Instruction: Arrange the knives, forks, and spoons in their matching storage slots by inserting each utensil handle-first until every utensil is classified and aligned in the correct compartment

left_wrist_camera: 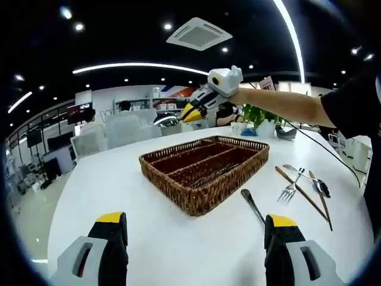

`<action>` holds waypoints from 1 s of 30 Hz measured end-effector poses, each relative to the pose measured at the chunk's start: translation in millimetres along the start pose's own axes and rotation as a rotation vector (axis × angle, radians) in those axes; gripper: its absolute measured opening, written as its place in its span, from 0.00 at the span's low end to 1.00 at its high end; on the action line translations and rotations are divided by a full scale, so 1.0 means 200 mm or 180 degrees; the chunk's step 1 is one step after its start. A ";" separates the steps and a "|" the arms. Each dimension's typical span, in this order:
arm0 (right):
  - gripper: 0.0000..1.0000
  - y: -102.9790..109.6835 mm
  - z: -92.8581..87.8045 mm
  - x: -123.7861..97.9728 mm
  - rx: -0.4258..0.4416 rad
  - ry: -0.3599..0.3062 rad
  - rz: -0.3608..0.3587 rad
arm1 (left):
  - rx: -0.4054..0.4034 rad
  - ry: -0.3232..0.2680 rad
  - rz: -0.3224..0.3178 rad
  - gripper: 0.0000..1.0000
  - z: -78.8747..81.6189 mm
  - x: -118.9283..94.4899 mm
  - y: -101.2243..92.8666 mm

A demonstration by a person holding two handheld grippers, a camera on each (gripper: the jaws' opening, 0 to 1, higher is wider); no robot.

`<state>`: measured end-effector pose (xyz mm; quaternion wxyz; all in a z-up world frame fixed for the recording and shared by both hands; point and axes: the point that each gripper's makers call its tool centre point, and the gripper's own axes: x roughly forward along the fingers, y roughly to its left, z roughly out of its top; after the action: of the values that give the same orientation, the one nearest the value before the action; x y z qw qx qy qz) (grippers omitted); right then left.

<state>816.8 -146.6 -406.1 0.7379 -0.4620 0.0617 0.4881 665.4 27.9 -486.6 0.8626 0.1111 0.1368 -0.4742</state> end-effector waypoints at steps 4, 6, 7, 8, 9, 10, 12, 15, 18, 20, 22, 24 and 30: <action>0.00 0.02 -0.04 0.04 0.0021 0.0029 0.0027 | -0.0012 0.0008 -0.0025 1.00 0.00 0.00 -0.01; 0.00 0.01 -0.06 0.06 0.0063 0.0009 0.0022 | -0.0018 -0.0005 -0.0027 1.00 0.01 -0.01 0.00; 0.00 0.00 -0.07 0.07 0.0080 -0.0002 0.0011 | -0.0027 -0.0016 -0.0026 1.00 0.01 -0.01 0.00; 0.00 -0.01 -0.07 0.07 0.0095 -0.0006 0.0006 | -0.0036 -0.0020 -0.0022 1.00 0.01 -0.01 0.00; 0.00 -0.01 -0.08 0.08 0.0104 -0.0006 0.0004 | -0.0036 -0.0017 -0.0014 1.00 0.01 -0.01 0.00; 0.00 -0.02 -0.08 0.09 0.0114 -0.0001 0.0004 | -0.0035 -0.0007 -0.0003 1.00 0.00 -0.01 0.01; 0.00 -0.01 -0.09 0.10 0.0138 0.0006 0.0040 | -0.0041 0.0007 -0.0002 1.00 0.00 -0.01 0.01; 0.00 0.00 -0.12 0.13 0.0147 0.0042 0.0079 | -0.0056 -0.0019 0.0004 1.00 0.01 -0.01 0.01; 0.00 0.01 -0.15 0.18 0.0171 0.0054 0.0115 | -0.0062 -0.0009 0.0017 1.00 0.01 -0.01 0.02; 0.00 0.02 -0.17 0.20 0.0220 0.0062 0.0155 | -0.0072 -0.0009 0.0022 1.00 0.00 -0.01 0.03; 0.00 0.04 -0.21 0.23 0.0244 0.0092 0.0196 | -0.0076 -0.0016 0.0036 1.00 0.00 -0.01 0.03; 0.00 0.05 -0.24 0.25 0.0284 0.0116 0.0223 | -0.0076 -0.0015 0.0033 1.00 0.01 -0.01 0.03; 0.00 0.06 -0.29 0.30 0.0402 0.0137 0.0302 | -0.0082 -0.0003 0.0027 1.00 0.00 0.00 0.03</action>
<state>859.2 -148.9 -478.5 0.7401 -0.4215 0.1301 0.5076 669.3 31.4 -486.1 0.8660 0.1004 0.1420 -0.4688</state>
